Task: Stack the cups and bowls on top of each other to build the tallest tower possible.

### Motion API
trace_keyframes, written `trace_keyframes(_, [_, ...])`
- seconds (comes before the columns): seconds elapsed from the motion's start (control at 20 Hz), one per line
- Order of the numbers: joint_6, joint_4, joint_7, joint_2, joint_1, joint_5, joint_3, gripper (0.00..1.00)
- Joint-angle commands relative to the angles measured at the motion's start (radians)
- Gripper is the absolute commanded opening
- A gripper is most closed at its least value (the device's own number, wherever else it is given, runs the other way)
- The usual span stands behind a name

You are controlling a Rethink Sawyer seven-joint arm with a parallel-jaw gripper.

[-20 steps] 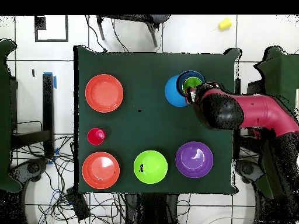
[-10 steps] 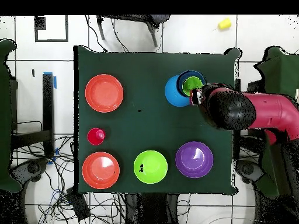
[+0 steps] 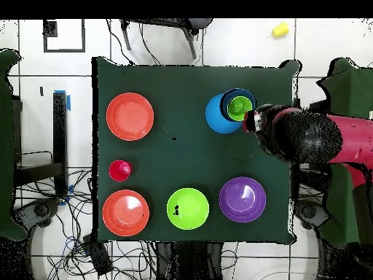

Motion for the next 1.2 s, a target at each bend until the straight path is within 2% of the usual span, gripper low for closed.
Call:
trace_keyframes(0.05, [0.000,0.065,-0.071,-0.049,0.046,0.014,0.038,1.00])
trace_keyframes(0.25, [-0.031,0.075,0.030,-0.063,0.112,0.007,-0.005,1.00])
trace_keyframes(0.55, [-0.059,0.038,0.129,-0.021,0.207,-0.008,-0.072,1.00])
trace_keyframes(0.7, [-0.078,0.014,0.150,0.007,0.240,-0.010,-0.105,1.00])
trace_keyframes(0.9, [-0.156,0.015,0.151,0.056,0.260,-0.018,-0.133,1.00])
trace_keyframes(1.2, [-0.183,-0.016,0.167,0.093,0.308,-0.029,-0.202,1.00])
